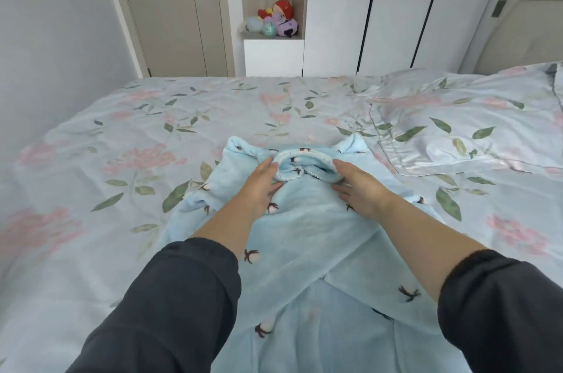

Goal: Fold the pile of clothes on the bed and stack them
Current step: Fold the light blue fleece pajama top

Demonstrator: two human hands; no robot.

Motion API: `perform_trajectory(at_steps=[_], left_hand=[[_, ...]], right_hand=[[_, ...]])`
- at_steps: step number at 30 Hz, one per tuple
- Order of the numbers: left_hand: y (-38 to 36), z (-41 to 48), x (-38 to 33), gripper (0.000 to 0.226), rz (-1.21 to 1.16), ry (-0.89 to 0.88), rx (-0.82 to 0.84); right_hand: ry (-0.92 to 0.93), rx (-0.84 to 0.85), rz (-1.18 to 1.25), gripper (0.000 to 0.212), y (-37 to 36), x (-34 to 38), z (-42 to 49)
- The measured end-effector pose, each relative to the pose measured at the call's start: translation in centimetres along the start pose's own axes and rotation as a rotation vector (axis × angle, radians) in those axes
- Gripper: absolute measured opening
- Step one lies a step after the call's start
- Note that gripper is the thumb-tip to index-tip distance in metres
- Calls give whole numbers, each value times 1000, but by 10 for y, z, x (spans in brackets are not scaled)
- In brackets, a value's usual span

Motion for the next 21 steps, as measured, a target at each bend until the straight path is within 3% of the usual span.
perform_trajectory(at_steps=[3, 10, 13, 16, 19, 21], left_hand=[[-4, 0, -4, 18, -206, 76, 7], [6, -49, -54, 25, -393, 15, -37], [16, -81, -48, 29, -342, 58, -128], [17, -122, -13, 29, -290, 141, -170], [22, -162, 50, 30, -200, 287, -163], [26, -177, 72, 31, -72, 328, -139]], right_hand=[[-56, 9, 166, 48, -8, 2, 5], [161, 22, 321, 31, -14, 64, -44], [223, -45, 317, 26, 4, 67, -75], [222, -198, 321, 35, 35, 31, -105], [114, -359, 137, 44, 70, -29, -135], [43, -418, -26, 38, 85, -53, -149]])
Point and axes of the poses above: each hand's wrist, its own z-axis towards the middle knuckle, its own y-axis out of the back of the hand, x = y × z, the point moved 9 cm from there along z, towards the middle knuckle, and after that the axes turned 10 degrees about z, right-handed, at the moved point
